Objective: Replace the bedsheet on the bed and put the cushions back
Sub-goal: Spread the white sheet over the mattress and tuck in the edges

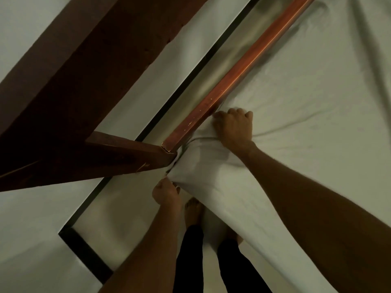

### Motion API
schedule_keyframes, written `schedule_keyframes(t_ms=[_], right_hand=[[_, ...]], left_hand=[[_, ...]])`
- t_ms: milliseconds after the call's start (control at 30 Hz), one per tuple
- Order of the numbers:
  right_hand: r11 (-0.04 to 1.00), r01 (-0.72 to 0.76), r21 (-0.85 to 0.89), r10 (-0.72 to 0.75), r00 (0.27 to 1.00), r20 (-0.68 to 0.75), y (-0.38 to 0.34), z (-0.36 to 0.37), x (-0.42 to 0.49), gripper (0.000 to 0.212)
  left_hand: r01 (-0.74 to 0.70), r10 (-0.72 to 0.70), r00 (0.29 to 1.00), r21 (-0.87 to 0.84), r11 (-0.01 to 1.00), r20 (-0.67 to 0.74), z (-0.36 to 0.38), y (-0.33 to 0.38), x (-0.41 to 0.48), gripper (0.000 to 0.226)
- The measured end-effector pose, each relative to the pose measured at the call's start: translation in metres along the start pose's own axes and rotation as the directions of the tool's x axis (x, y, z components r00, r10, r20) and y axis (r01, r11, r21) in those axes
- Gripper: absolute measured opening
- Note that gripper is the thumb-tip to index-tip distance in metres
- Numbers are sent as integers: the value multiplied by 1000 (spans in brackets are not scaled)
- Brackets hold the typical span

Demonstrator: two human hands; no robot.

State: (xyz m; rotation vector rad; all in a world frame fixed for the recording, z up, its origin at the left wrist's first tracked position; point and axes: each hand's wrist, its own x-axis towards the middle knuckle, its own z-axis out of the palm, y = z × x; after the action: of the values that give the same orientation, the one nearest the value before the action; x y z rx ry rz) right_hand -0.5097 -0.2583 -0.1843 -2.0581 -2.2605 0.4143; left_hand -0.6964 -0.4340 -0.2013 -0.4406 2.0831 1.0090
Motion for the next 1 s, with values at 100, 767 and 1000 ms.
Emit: schedule_keyframes(t_ms=[100, 767, 1000], right_hand=[[1000, -29, -4, 28, 998, -52, -15, 3, 13, 31], [965, 263, -27, -257, 957, 134, -17, 29, -7, 67], [903, 413, 116, -429, 867, 252, -48, 11, -121, 72]], left_hand=[[-105, 105, 994, 5, 995, -28, -7, -10, -1, 22], [42, -76, 812, 73, 996, 579, 13, -6, -16, 54], [50, -123, 800, 139, 989, 587, 27, 2, 10, 61]])
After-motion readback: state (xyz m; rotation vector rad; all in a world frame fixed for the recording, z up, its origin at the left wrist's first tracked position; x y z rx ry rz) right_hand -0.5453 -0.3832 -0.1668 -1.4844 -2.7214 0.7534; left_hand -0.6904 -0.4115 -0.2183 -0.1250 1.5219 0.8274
